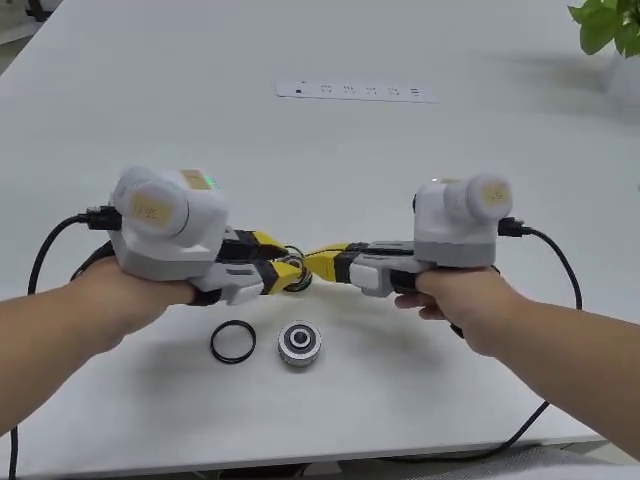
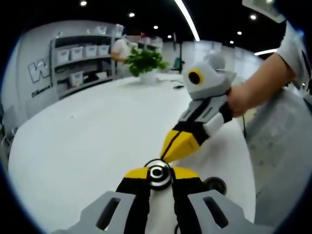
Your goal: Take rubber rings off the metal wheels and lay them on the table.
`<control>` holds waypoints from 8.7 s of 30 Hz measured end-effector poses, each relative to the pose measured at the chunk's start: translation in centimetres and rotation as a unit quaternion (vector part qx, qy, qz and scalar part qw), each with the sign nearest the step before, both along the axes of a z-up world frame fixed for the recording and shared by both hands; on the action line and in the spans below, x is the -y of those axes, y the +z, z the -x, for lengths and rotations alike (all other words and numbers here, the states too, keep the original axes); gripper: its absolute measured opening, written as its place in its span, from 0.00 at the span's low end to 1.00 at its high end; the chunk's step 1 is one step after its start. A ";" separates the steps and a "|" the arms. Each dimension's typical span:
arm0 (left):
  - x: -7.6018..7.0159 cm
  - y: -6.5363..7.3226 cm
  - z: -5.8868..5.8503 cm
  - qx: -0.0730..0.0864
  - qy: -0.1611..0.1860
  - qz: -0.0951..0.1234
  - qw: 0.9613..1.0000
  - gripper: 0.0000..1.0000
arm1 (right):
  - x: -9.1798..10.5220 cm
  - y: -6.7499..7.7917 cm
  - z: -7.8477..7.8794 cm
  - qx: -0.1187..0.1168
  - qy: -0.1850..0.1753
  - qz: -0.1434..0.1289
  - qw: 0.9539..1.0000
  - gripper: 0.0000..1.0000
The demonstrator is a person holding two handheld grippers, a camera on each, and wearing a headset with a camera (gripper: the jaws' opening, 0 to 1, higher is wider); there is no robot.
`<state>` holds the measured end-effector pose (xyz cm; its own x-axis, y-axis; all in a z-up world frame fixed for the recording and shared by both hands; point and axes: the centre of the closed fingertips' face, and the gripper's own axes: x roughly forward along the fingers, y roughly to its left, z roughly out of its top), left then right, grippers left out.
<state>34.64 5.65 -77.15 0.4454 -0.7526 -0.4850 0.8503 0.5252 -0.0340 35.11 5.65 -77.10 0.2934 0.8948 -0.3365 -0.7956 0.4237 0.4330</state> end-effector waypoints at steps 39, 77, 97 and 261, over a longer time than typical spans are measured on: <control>-4.7 3.4 3.2 0.017 0.011 0.036 0.999 0.45 | -1.7 2.2 2.1 -0.007 0.030 -0.029 0.999 0.00; -8.4 1.3 4.6 -0.003 0.049 0.018 0.999 0.55 | -5.2 -1.8 3.4 -0.021 0.056 0.024 0.998 0.00; -7.8 1.1 4.7 -0.007 0.039 0.007 0.999 0.57 | -4.7 -1.2 3.6 0.004 0.062 0.031 0.998 0.14; 0.4 -1.8 -1.1 -0.007 0.003 -0.029 1.000 0.14 | 1.1 -3.9 0.0 0.072 0.039 0.116 0.990 0.00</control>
